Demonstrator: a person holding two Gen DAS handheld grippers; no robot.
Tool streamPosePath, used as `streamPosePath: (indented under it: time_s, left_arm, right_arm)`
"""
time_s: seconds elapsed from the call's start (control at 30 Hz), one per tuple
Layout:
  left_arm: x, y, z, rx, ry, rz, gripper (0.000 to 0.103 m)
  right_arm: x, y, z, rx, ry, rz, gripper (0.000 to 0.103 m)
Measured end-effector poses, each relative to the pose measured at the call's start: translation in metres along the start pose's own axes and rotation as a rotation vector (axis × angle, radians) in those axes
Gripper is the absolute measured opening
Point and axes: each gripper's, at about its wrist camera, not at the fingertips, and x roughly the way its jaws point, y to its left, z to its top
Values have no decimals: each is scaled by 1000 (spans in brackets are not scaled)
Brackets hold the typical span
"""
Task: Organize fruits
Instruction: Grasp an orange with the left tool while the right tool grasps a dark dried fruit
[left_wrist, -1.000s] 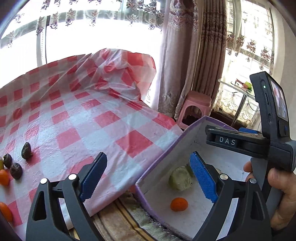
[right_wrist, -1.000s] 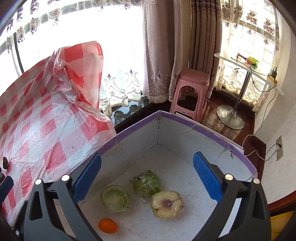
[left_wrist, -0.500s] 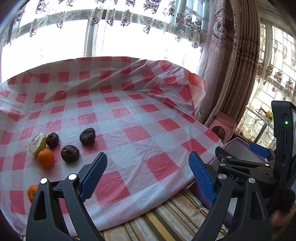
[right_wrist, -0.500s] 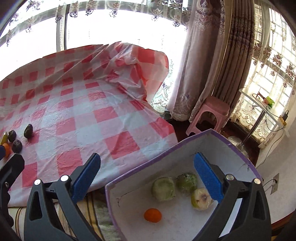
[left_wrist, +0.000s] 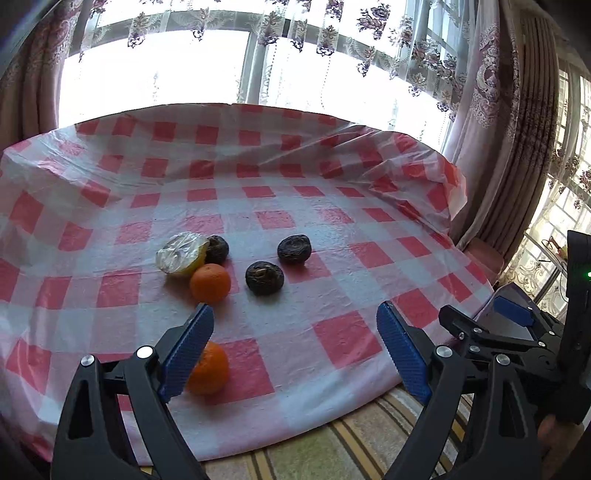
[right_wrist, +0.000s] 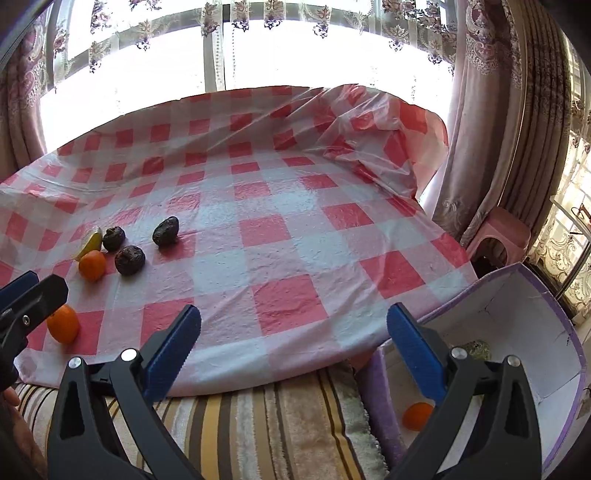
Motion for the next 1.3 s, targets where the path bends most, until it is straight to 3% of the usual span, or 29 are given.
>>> streamPosePath:
  time_s: [0.13, 0.33, 0.57, 0.77, 0.9, 1.3]
  left_arm:
    - [1, 27, -4, -34, 40, 31, 85]
    - [10, 51, -8, -47, 111, 43, 74]
    - [20, 59, -15, -30, 165, 49, 69]
    - [32, 58, -21, -14, 210, 52, 58]
    - [36, 56, -23, -1, 219, 78, 43]
    - [26, 68, -24, -69, 150, 105, 43]
  right_arm:
    - [7, 13, 0, -12, 20, 65, 101]
    - [16, 39, 4, -72, 23, 111, 101]
    - [29, 64, 8, -131, 43, 142, 101]
    - [44, 80, 14, -161, 59, 163, 101]
    - [54, 91, 18, -181, 74, 176, 101]
    - [93, 132, 31, -231, 116, 219, 101]
